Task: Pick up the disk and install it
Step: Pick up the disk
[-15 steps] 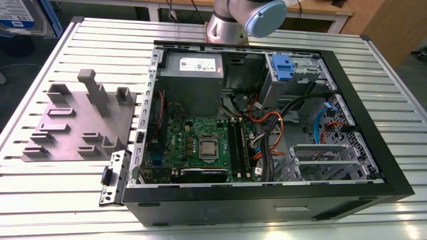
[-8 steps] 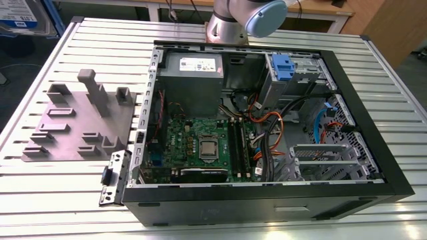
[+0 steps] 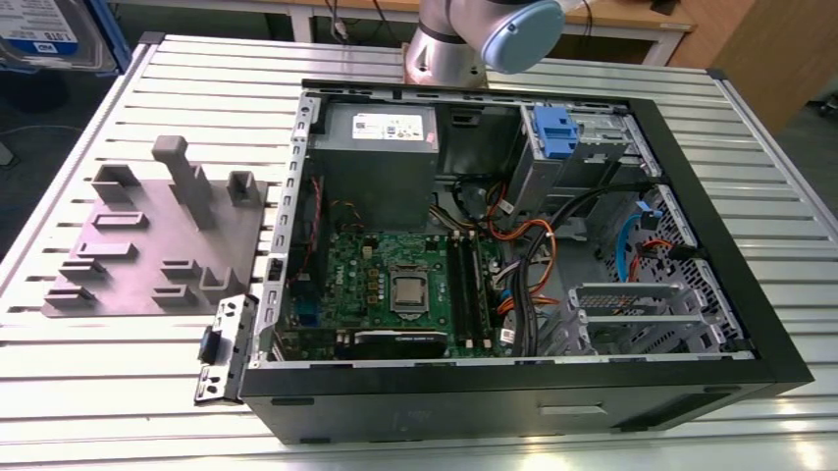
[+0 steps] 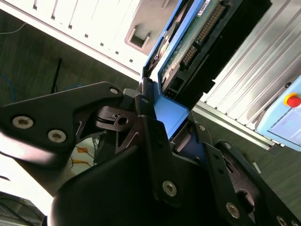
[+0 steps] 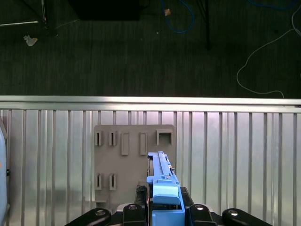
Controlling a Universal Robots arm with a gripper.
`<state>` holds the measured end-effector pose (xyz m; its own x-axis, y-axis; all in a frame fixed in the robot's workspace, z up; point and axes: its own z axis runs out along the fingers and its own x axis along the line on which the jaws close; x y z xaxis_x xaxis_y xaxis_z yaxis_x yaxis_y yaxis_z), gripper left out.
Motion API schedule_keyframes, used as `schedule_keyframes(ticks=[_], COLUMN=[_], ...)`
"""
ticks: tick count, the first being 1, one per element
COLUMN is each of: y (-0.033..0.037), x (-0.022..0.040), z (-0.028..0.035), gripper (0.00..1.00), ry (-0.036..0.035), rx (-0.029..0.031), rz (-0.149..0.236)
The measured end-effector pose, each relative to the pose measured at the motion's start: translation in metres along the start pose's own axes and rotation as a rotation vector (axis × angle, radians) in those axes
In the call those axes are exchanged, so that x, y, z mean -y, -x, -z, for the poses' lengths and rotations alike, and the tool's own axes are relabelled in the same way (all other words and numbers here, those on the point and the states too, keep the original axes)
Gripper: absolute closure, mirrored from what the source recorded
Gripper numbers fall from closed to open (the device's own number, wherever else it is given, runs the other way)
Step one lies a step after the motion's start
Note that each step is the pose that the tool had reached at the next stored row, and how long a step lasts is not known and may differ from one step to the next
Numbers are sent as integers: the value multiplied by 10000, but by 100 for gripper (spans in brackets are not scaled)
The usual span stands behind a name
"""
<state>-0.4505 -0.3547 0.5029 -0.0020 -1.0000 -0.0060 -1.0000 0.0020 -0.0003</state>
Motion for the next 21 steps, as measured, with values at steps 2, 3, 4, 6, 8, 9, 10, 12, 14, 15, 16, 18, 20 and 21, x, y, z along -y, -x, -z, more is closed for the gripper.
schedule_keyframes(ticks=[2,3,4,6,8,9,10,12,14,15,16,18,20,21], y=[0,0,0,0,0,0,0,0,0,0,0,0,0,0], x=[12,17,23,33,38,41,43,49,54,57,60,66,70,71], z=[0,0,0,0,-1,0,0,0,0,0,0,-1,0,0], gripper=[64,64,64,64,64,64,64,64,64,64,64,64,64,64], ry=[0,-1,0,0,-1,0,0,0,0,-1,-1,-1,-1,0], rx=[0,0,0,0,1,0,0,0,0,0,0,0,0,0], rz=[0,0,0,0,0,0,0,0,-1,0,0,0,0,0])
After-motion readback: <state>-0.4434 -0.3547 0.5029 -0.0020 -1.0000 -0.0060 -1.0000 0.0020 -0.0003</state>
